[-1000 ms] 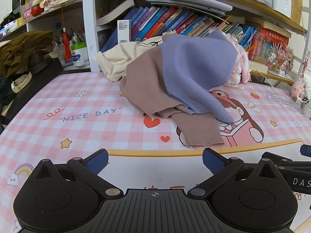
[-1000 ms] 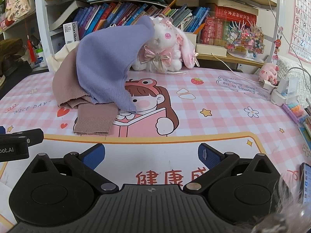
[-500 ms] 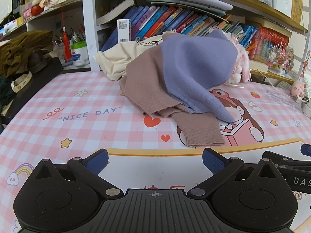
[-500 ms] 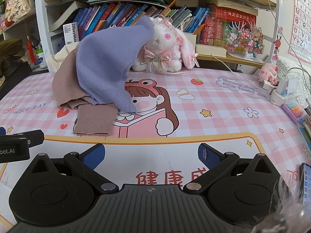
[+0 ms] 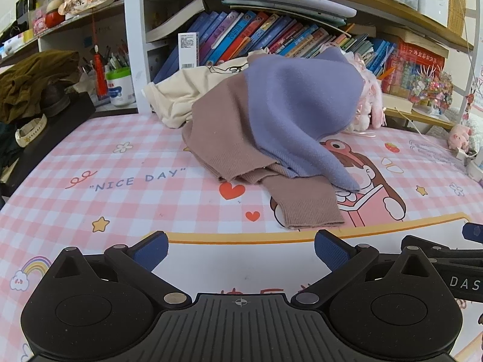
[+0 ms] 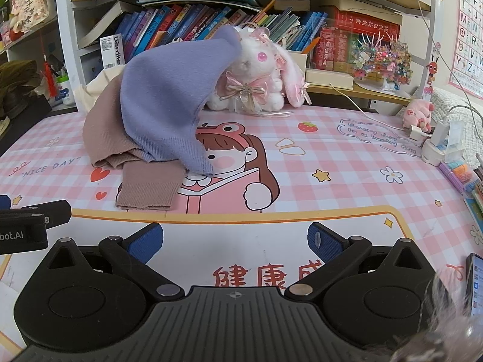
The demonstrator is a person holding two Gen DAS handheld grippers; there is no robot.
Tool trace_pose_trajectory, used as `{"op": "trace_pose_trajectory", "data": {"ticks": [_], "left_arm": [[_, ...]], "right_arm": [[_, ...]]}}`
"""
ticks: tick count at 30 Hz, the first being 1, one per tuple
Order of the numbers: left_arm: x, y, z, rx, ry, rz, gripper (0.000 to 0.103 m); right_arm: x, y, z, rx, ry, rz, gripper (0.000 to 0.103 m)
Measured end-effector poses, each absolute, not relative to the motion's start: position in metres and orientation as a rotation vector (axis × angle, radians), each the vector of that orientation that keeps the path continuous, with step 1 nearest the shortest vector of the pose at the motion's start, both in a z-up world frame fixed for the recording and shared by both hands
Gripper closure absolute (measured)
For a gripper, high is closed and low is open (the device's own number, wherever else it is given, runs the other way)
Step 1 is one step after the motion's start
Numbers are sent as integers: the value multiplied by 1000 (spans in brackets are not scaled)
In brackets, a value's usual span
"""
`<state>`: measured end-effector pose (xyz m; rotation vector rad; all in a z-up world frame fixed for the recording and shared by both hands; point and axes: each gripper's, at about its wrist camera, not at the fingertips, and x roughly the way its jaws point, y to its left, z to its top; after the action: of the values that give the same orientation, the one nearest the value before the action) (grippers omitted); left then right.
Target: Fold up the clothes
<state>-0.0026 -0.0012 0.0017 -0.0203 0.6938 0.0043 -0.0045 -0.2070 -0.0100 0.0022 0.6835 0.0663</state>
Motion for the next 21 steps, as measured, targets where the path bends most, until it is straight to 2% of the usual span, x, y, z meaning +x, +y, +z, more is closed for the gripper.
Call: {"op": "trace_pose_trajectory", "data": {"ticks": [21], "left_arm": [[-1, 4, -4, -63, 721, 23, 0]], "right_arm": [[1, -205, -13, 5, 701, 88, 0]]}}
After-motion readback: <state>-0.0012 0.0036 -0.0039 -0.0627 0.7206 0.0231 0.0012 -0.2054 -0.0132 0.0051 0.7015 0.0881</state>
